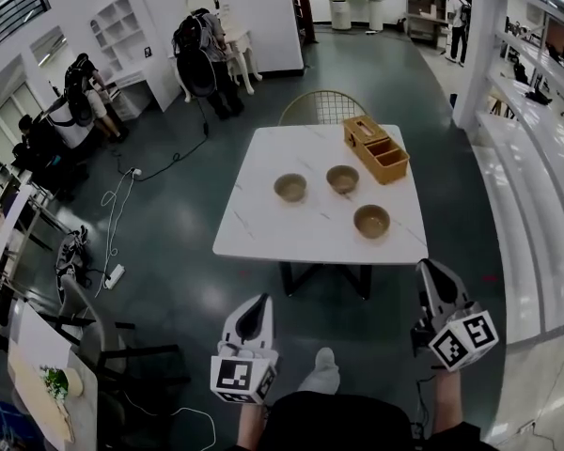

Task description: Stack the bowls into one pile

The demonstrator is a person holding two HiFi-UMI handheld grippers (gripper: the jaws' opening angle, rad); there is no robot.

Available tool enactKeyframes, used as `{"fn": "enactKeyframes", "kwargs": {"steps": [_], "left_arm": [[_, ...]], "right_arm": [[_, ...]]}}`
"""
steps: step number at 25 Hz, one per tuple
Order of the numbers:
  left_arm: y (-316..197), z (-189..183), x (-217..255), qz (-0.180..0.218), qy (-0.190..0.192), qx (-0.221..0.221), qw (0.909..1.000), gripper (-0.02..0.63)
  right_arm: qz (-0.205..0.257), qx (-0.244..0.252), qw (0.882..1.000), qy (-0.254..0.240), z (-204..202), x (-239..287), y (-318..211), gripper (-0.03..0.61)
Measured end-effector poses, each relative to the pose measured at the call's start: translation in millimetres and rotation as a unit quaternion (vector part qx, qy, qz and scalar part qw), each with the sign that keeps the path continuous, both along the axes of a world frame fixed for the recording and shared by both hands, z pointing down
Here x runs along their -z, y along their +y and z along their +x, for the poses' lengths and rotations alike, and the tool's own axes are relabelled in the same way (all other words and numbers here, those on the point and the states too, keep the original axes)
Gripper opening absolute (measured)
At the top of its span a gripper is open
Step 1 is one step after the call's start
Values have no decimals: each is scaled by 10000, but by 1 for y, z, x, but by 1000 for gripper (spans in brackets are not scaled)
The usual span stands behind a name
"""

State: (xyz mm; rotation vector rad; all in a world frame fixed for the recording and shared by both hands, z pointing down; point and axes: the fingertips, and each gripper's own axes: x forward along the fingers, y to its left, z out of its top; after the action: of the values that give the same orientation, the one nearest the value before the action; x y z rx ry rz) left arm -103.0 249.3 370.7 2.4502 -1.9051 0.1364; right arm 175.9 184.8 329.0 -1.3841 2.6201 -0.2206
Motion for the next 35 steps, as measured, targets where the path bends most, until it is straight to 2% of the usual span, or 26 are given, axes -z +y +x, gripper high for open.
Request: {"fn": "enactKeyframes", "kwargs": {"steps": [6,16,26,31,35], "left_arm": [[-56,-38,12,114,-173,120,9997,14],[-133,-51,2,152,-30,-165,9997,14],[-178,-32,-10,25,72,-660,9978,14],[-189,-21,-26,-194,241,-794,9964,14],[-209,-13,-37,-307,117,-889,9955,14]], "right_arm": [[-33,-27,10000,64,-18,2,-53,14],[15,-249,9996,99,-38,-2,-120,14],[-239,-549,9981,155,-37,-18,-154,14],[-333,-549,9978,182,-40,-26,-168,14],[-436,-740,9961,199,-24,-32,-186,14]]}}
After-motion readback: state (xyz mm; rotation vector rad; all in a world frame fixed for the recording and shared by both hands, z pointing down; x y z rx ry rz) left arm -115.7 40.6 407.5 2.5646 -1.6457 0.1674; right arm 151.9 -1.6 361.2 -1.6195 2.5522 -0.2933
